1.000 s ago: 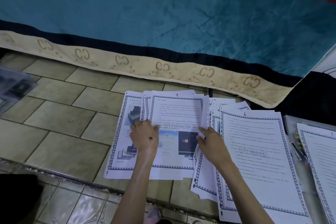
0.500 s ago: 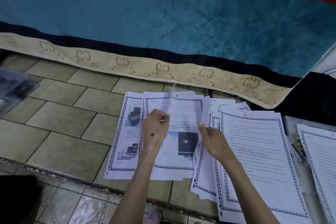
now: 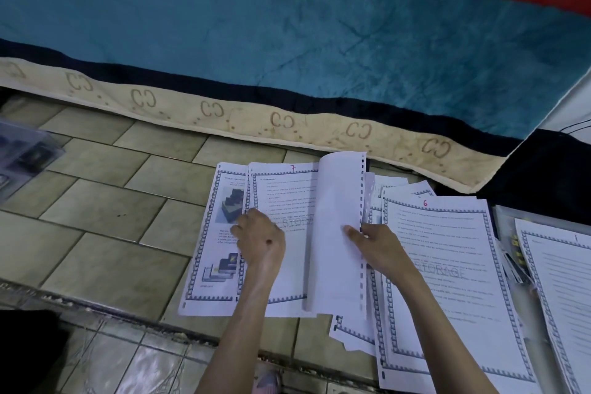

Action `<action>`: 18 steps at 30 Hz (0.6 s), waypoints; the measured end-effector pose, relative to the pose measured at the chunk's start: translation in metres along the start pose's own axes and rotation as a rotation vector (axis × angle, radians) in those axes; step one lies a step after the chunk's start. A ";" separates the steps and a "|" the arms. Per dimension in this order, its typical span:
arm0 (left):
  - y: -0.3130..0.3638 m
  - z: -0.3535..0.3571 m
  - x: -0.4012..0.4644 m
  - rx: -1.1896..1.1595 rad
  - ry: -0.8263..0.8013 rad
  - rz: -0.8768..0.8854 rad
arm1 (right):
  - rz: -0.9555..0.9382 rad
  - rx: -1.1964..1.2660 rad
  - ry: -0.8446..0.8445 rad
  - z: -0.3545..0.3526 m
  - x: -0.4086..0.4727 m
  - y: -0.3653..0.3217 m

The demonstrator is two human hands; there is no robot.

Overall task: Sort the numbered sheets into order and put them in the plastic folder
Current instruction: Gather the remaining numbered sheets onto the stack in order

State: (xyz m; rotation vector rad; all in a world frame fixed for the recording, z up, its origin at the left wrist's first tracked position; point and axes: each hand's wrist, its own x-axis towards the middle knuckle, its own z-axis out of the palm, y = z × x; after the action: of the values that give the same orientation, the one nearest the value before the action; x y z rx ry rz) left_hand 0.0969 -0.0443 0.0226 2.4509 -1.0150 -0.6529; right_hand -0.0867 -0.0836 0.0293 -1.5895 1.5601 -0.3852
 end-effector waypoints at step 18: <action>0.011 -0.090 0.005 -0.182 0.255 0.163 | -0.114 -0.701 -0.186 0.039 -0.021 0.005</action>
State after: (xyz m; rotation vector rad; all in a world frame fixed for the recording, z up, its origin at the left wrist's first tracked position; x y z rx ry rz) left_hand 0.1440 -0.0378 0.0996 2.1982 -0.9934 -0.3516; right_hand -0.0647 -0.0500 0.0098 -2.1715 1.5453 0.2868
